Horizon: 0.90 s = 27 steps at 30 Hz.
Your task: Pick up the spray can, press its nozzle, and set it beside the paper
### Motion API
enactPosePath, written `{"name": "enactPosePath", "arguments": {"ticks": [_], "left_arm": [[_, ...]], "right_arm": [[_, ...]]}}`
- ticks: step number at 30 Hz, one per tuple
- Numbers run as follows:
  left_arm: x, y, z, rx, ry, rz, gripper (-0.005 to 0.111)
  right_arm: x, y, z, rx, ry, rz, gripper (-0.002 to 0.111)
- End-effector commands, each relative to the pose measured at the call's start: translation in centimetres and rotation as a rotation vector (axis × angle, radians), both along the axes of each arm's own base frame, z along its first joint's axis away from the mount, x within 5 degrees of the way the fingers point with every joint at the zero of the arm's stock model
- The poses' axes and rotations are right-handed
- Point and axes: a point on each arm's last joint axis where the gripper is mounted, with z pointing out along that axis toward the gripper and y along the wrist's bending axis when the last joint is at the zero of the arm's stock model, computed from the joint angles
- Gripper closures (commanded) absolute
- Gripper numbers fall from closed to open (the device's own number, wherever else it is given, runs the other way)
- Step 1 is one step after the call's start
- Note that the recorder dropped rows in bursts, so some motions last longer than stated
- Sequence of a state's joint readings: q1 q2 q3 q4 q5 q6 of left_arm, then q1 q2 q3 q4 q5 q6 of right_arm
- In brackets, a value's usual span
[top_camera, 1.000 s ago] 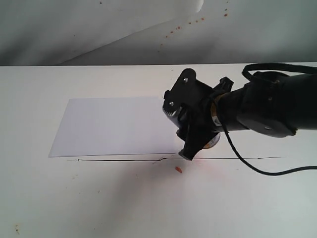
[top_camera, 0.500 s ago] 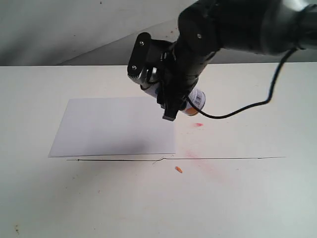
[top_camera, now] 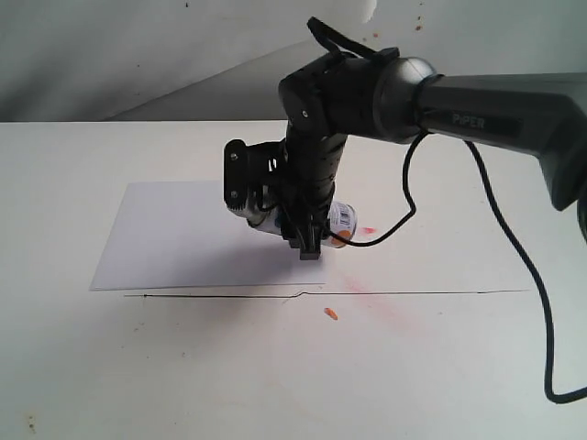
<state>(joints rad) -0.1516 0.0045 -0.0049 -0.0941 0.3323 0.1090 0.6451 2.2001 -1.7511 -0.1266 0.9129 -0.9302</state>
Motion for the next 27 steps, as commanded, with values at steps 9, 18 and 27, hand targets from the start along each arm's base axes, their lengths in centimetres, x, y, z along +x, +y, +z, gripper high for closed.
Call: {"name": "enactPosePath", "arguments": {"ticks": [9,18,27], "left_arm": [[0.0,0.0,0.0,-0.004,-0.013,0.003,0.107],[0.0,0.0,0.0,-0.004,-0.013,0.003,0.107],[0.3,0.2,2.7,-0.279,-0.275,0.049,0.107]], "right_arm": [[0.3,-0.6,1.1,-0.016,-0.022,-0.053,0.108],[-0.1,-0.7,2.8,0.037,-0.031,-0.1,0.108],[-0.3,-0.2,3.2,0.106,-0.009,-0.119,0.108]]}}
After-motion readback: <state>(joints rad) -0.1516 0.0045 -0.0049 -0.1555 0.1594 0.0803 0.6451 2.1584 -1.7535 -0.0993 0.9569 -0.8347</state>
